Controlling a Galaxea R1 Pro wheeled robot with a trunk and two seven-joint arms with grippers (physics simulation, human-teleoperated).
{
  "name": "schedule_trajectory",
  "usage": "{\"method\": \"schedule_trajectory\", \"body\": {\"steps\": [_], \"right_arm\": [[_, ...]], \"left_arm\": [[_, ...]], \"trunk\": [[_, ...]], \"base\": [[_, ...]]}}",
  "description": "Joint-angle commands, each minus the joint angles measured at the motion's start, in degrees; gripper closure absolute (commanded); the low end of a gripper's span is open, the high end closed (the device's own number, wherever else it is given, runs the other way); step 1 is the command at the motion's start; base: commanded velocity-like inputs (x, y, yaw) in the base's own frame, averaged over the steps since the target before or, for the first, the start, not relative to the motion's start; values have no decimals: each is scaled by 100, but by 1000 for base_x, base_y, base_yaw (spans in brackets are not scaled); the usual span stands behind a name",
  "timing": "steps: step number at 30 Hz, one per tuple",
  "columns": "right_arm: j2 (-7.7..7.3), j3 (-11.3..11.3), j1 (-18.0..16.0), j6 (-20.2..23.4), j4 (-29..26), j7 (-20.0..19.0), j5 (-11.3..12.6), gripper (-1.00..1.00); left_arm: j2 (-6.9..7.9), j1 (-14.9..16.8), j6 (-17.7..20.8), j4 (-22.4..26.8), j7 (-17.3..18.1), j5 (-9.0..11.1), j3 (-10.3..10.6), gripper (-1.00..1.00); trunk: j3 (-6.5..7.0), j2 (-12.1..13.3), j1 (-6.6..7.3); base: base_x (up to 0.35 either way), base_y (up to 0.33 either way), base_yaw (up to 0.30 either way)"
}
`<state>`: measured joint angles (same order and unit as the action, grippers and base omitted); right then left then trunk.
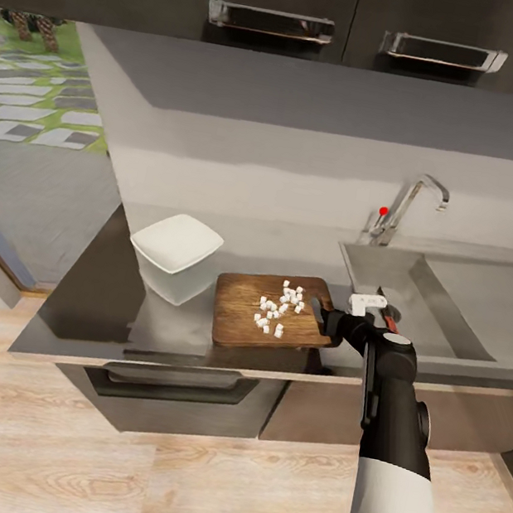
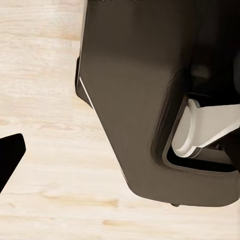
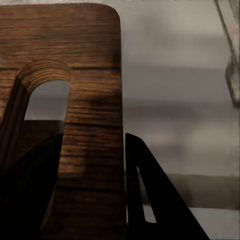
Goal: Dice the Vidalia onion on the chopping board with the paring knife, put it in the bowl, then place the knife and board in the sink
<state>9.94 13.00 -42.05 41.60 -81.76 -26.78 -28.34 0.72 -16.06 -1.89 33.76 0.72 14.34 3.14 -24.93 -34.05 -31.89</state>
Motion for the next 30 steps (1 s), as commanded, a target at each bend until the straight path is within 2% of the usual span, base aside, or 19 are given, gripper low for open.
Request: {"method": "schedule_trajectory", "body": {"steps": [1,21,30], "right_arm": [[6,14,-5,14,-6,-56,-48,100],[6,10,-5,14,-6,-47,-48,100],[6,10,-5,14,-6,-47,-48,100]], "left_arm": [[7,-4,-13,8,-2,60,28,-100],[7,-9,-13,9,-2,61,28,-100],[7,-5,-13,8,-2,60,28,-100]], "trunk": [[3,-6,-2],[188,-6,-2],[271,-6,-2]], "base": [[0,-270,0],[0,-22,0],[0,153,0]]}}
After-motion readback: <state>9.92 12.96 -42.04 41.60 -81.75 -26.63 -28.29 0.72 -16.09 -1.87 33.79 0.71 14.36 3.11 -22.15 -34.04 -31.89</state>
